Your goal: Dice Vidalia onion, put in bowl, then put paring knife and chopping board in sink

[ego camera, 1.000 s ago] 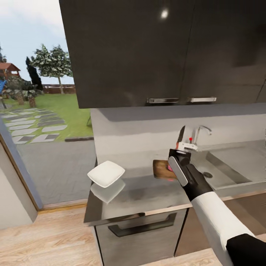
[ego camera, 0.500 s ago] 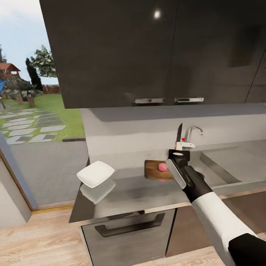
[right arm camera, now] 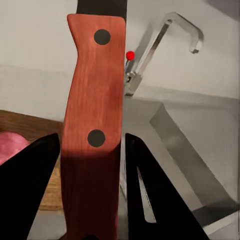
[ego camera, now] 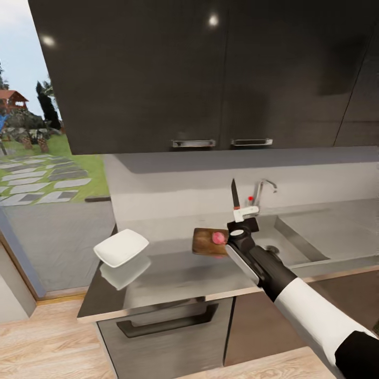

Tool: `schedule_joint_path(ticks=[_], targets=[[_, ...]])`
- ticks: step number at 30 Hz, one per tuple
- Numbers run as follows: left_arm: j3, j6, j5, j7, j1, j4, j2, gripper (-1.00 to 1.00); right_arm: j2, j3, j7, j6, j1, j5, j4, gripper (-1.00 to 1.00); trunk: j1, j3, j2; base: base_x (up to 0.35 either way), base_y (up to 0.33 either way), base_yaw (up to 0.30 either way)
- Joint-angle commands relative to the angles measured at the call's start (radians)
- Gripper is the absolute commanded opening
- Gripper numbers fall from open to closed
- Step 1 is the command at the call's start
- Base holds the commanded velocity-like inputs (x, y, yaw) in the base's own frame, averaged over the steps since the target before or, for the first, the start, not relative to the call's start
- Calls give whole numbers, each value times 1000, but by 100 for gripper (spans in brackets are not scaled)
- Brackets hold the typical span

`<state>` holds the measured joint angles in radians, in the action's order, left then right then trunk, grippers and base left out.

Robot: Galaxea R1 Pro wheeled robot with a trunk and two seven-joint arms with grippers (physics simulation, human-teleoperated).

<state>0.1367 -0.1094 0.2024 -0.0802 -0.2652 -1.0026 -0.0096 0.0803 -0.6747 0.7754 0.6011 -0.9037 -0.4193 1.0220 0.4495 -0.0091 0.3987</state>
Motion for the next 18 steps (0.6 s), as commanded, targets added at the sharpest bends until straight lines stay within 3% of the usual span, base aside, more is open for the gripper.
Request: schedule_joint_path(ticks=[1, 3, 8, 16, 17, 18], targets=[[3, -3, 8, -6, 0, -1, 0, 100, 2, -7, 9, 5, -1, -7, 1, -100, 1, -1, 1, 0, -201, 0], [3, -3, 8, -6, 0, -2, 0, 100, 2, -29, 8, 13, -1, -7, -6, -100, 1, -1, 1, 0, -196, 0], [2, -3, 8, -6, 0, -2, 0, 100, 2, -164, -15, 31, -1, -7, -25, -100, 1, -1, 1, 0, -153, 0], [1, -3, 8, -6, 0, -3, 0, 100, 1, -239, -30, 32, -1, -7, -72, -100, 1, -1, 1, 0, -19, 0], [1, -3, 8, -6, 0, -3, 0, 100, 0, -259, -34, 32, -1, -7, -81, -100, 1, -1, 1, 0, -1, 0], [1, -3, 8, -6, 0, -4, 0, 100, -1, -308, -42, 32, -1, -7, -93, -100, 1, -1, 1, 0, 0, 0]])
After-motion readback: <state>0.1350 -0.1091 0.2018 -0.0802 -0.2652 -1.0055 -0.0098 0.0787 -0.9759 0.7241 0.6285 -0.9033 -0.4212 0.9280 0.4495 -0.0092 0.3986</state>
